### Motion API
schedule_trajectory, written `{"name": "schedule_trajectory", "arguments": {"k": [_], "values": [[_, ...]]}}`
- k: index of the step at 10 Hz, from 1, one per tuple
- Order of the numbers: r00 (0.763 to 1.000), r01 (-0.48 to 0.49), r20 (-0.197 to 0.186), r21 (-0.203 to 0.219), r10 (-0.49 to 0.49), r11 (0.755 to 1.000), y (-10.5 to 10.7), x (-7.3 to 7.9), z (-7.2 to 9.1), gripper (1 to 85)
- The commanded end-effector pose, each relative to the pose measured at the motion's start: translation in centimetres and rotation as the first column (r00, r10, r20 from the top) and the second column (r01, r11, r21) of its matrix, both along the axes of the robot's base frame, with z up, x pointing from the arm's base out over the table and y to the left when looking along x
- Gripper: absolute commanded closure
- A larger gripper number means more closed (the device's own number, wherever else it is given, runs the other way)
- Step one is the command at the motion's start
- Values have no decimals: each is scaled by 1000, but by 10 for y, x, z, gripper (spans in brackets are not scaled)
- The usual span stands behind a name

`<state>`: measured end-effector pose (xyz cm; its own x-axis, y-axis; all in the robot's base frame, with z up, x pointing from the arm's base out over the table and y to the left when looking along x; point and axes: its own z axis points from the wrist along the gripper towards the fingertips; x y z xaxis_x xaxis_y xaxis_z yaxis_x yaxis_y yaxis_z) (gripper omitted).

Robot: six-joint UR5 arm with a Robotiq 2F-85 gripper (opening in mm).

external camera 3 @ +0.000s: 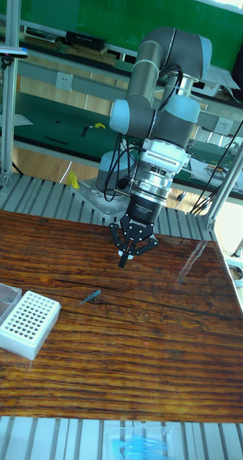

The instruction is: Insert a medium pipette tip into the holder for medium pipette tips

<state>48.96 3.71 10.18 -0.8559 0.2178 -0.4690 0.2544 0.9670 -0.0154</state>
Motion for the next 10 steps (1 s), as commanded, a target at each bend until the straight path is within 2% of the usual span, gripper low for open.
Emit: {"name": "schedule_trajectory", "arguments": {"k": [1, 2, 3, 5, 7, 8, 10], "values": [[996, -40, 80, 12, 39, 999, 7, 19, 11, 847], [996, -43, 73, 6, 42, 999, 6, 18, 10, 847], [996, -39, 80, 16, 37, 999, 8, 13, 7, 847], [997, -50, 51, -31, 51, 998, -8, -21, -20, 847], [998, -39, 42, -48, 41, 998, -26, -45, -29, 847], [998, -42, 36, -53, 44, 998, -31, -45, -29, 847], [998, -50, 45, -56, 53, 997, -32, -27, -18, 840]]}}
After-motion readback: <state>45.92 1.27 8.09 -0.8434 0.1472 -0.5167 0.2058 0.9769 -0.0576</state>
